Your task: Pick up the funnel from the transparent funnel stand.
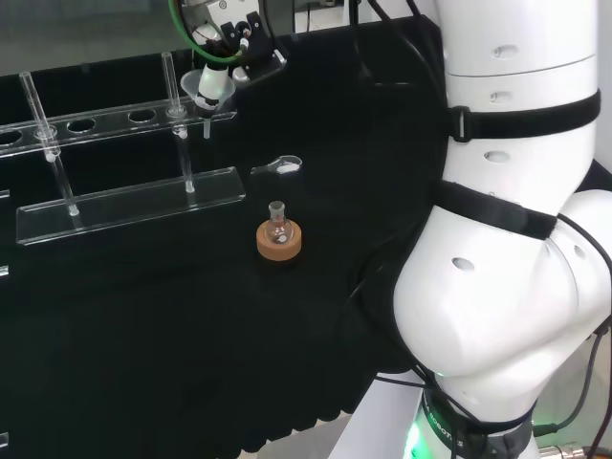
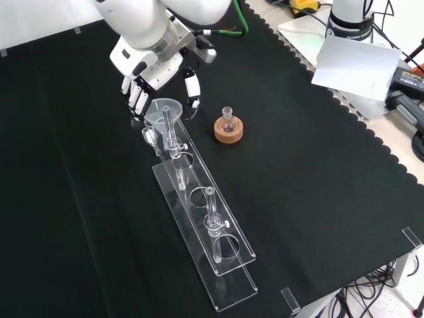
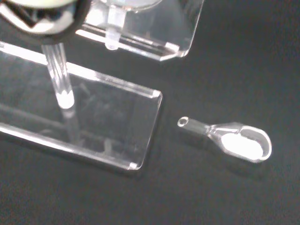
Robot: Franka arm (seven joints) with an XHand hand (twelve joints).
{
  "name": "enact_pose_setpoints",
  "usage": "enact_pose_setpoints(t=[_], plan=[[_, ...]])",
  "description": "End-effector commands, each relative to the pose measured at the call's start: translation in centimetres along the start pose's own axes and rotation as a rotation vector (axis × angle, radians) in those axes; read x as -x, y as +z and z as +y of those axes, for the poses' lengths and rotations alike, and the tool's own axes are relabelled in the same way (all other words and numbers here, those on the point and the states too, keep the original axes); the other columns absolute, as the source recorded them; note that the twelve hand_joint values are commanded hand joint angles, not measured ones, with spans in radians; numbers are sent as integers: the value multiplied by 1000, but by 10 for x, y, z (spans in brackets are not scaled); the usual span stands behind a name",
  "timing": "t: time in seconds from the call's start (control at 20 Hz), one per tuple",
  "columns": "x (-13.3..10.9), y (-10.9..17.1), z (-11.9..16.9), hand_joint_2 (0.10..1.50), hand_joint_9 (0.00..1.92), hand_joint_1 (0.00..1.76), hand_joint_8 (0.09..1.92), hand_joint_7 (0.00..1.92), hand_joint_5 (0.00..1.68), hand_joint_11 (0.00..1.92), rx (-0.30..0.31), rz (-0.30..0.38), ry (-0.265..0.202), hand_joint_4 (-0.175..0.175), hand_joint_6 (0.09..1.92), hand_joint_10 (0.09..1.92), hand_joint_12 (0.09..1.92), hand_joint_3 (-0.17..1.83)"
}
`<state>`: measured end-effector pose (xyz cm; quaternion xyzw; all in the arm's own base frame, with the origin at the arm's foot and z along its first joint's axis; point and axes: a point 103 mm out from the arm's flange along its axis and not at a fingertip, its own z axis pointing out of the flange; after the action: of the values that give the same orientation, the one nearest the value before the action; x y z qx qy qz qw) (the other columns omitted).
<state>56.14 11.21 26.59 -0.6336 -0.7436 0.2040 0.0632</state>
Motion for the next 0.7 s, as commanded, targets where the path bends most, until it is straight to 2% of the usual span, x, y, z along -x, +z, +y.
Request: enact_pose_setpoints(t=[0.05,0.15,0.4,0.7], plan=[[-2,-31,-26,726,1073,862,585,874,823,707,344,-126,104,5,484,374,1240,651],[-1,-47,-34,742,1104,870,584,904,843,740,337,-151,105,12,555,359,1221,656],[5,-85,-57,748,1123,872,587,918,841,768,230,-199,129,22,628,344,1203,670],[11,-108,-94,737,1126,867,586,905,788,760,198,-217,161,21,677,333,1204,683]])
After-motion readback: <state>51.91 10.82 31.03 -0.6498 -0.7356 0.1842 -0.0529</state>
